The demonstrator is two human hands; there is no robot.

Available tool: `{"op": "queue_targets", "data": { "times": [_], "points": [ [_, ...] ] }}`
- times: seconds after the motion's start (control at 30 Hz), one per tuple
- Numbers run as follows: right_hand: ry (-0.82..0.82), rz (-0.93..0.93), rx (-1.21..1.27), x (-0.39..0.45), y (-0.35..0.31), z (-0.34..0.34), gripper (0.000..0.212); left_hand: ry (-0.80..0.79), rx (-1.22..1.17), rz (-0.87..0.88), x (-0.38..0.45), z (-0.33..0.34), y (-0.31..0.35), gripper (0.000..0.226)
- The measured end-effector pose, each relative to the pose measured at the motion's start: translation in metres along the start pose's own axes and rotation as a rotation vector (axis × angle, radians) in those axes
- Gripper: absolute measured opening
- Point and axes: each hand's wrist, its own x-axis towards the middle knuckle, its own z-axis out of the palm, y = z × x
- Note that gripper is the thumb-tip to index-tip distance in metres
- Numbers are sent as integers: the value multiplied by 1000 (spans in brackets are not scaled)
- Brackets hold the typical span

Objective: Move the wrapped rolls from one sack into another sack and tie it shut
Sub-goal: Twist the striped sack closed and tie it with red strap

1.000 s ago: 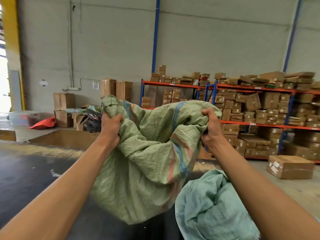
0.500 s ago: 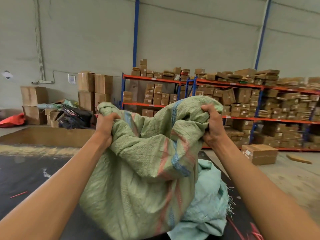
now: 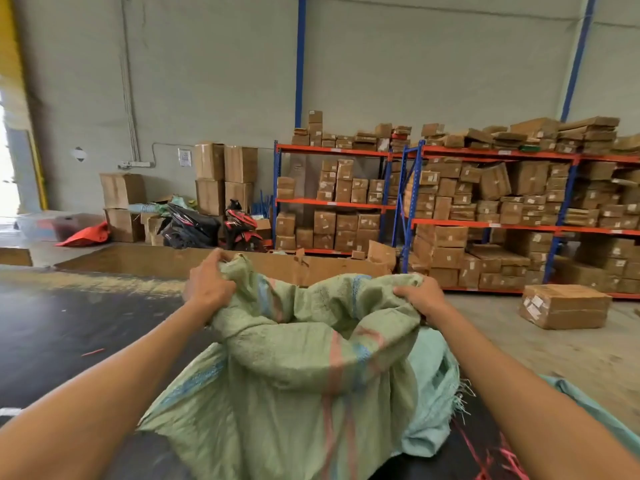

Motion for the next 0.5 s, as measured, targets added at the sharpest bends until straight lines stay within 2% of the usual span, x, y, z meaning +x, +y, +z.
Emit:
{"op": "queue_targets", "data": {
  "times": [0.07, 0.1, 0.17, 0.2, 0.27, 0.33, 0.37, 0.43, 0.5],
  "points": [
    [147, -50, -288, 0, 2, -15, 18, 221, 19, -65, -1, -14, 0, 60],
    [251, -59, -368, -1, 0, -22, 23, 273, 38, -102, -1, -20, -1, 63],
    [378, -90, -422, 2, -1, -30, 24, 223, 103, -180, -2, -28, 0, 50],
    [361, -71, -392, 4, -1, -30, 25, 141, 62, -232, -2, -31, 2, 39],
    [160, 43, -155, 9, -1, -31, 36, -197, -246, -430, -6, -36, 15, 37],
    [-148, 264, 257, 2, -7, -34, 53, -524, -530, -536, -12, -43, 22, 54],
    [-251, 325, 410, -5, -9, -39, 56, -597, -632, -545, -13, -45, 23, 60],
    [-381, 299, 658, -13, -15, -49, 58, -676, -850, -578, -12, -47, 22, 61],
    [-419, 220, 817, -16, -13, -58, 78, -665, -904, -625, -12, -45, 26, 56]
  ]
}}
